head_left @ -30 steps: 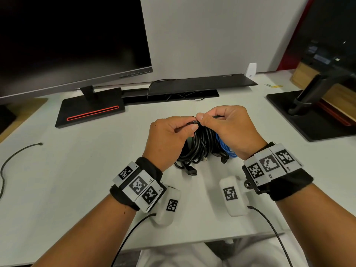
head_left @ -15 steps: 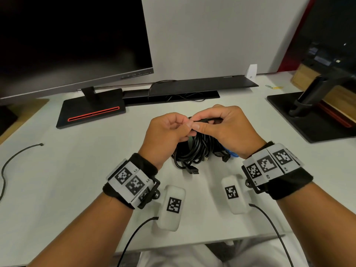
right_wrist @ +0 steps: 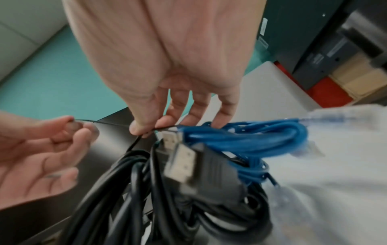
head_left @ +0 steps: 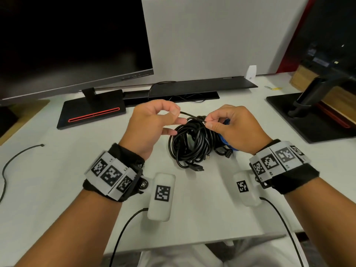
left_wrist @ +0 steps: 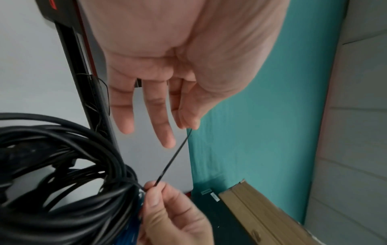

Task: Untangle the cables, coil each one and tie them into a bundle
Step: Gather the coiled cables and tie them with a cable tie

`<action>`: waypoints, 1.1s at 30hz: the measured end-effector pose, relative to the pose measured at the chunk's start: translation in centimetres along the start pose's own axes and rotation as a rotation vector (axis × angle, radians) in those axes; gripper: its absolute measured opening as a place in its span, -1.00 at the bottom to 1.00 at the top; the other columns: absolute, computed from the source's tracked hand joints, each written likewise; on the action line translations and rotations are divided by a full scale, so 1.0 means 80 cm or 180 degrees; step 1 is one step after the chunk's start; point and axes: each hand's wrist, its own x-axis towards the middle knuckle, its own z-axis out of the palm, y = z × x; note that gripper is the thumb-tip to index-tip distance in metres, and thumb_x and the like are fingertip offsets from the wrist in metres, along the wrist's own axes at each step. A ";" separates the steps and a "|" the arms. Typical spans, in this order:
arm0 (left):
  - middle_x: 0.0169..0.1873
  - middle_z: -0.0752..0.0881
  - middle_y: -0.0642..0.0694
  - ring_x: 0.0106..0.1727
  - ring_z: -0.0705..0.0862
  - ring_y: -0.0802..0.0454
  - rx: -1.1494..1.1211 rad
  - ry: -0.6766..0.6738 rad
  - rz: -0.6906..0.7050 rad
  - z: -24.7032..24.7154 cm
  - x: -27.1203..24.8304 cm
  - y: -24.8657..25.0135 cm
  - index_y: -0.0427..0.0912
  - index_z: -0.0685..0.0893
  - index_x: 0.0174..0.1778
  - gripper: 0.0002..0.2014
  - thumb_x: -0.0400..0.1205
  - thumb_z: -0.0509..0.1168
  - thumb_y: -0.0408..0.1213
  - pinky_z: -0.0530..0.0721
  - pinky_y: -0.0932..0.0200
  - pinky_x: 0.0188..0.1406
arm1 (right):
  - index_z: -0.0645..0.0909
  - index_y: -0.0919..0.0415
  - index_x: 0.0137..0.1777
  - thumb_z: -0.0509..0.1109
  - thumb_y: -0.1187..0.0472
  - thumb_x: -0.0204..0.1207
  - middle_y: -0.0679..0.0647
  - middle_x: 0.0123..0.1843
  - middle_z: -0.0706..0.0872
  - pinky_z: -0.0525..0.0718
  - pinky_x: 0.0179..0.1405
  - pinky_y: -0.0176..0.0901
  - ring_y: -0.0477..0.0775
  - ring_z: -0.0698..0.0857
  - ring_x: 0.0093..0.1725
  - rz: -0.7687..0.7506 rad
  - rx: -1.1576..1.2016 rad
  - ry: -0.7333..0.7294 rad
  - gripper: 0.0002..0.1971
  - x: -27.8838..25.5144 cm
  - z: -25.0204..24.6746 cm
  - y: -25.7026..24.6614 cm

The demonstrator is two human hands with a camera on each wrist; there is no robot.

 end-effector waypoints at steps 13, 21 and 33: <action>-0.33 0.73 0.03 -0.20 0.70 0.11 0.1401 0.0131 0.0248 0.069 -0.012 -0.030 -0.01 0.83 0.01 -0.81 0.65 0.40 -0.01 0.70 0.14 -0.07 | 0.80 0.13 -0.08 0.51 0.31 0.54 0.29 -0.16 0.83 0.73 0.03 0.17 0.42 0.74 -0.09 0.0022 0.0298 0.0015 -0.92 -0.005 0.009 -0.011; -0.53 0.62 0.18 -0.38 0.66 0.20 0.0507 0.0698 -0.0146 0.070 -0.008 -0.039 -0.12 0.70 -0.36 -0.61 0.77 0.24 -0.11 0.64 0.04 -0.27 | 0.74 0.20 0.16 0.55 0.36 0.50 0.11 -0.04 0.75 0.70 0.17 0.08 0.08 0.70 -0.01 -0.0074 0.0513 0.0115 -0.75 -0.013 0.019 -0.005; -0.17 0.56 -0.27 0.01 0.70 -0.42 -0.0858 0.1551 -0.0914 0.059 -0.005 -0.013 0.06 0.64 -0.54 -0.46 0.78 0.12 0.08 0.65 -0.58 0.14 | 0.56 -0.02 0.19 0.69 0.11 0.34 -0.05 0.14 0.66 0.60 0.10 -0.09 0.08 0.62 0.21 0.0915 -0.0074 0.0987 -0.52 -0.005 0.006 0.020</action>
